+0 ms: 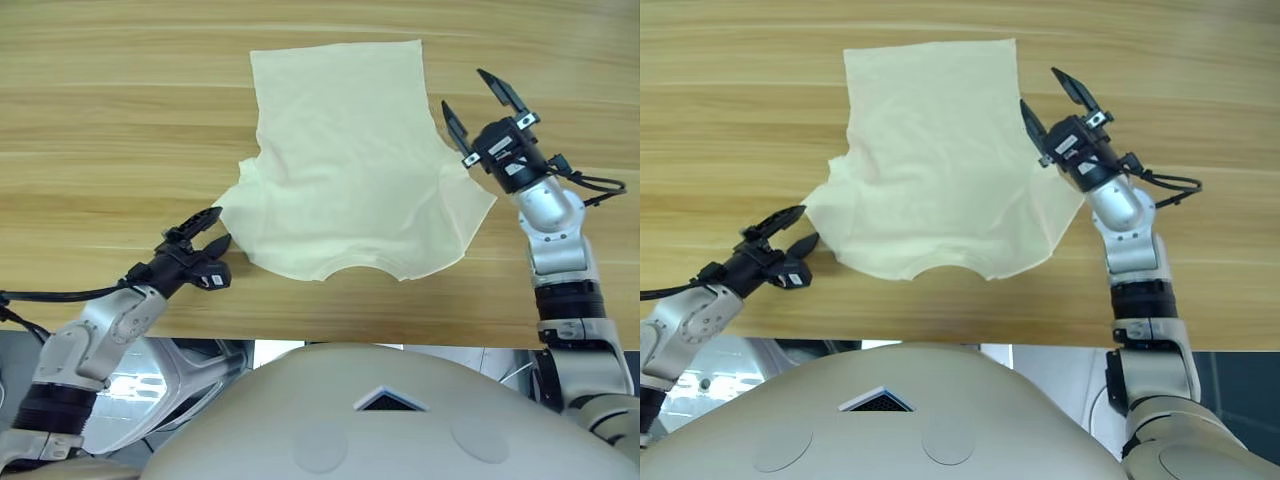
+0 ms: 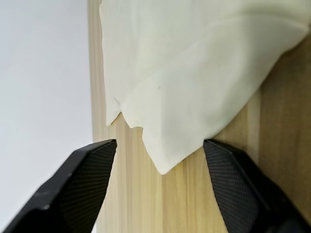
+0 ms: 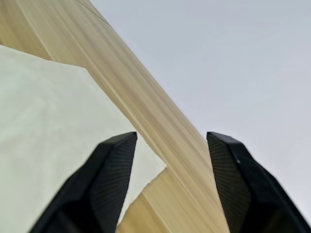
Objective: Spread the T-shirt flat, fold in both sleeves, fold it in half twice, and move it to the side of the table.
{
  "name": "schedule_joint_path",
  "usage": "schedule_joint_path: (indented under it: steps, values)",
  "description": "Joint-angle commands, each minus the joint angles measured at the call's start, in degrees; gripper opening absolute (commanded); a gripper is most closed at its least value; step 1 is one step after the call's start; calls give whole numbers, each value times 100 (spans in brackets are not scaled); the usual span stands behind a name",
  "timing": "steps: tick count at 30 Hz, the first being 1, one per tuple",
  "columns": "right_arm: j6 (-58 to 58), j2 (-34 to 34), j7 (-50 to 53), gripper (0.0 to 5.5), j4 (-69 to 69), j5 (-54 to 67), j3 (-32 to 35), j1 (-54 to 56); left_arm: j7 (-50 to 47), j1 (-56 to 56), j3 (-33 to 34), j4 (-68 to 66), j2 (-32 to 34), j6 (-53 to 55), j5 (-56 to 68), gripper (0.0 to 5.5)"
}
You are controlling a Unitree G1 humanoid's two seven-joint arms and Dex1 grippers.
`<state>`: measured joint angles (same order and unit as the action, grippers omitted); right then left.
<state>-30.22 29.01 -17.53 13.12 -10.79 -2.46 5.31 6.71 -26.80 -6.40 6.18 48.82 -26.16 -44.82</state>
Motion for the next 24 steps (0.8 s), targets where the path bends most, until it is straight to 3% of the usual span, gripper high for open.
schedule_joint_path:
  steps: [1,21,24]
  values:
    - [-41,113,64,265,-69,-4,145,-153,485,88,-242,-285,83,239,-183,334]
    - [-161,32,315,265,131,-74,195,-209,335,1180,-878,-1068,81,177,-378,334]
    - [-155,63,314,265,107,-46,234,-241,392,1199,-924,-1072,95,162,-324,284]
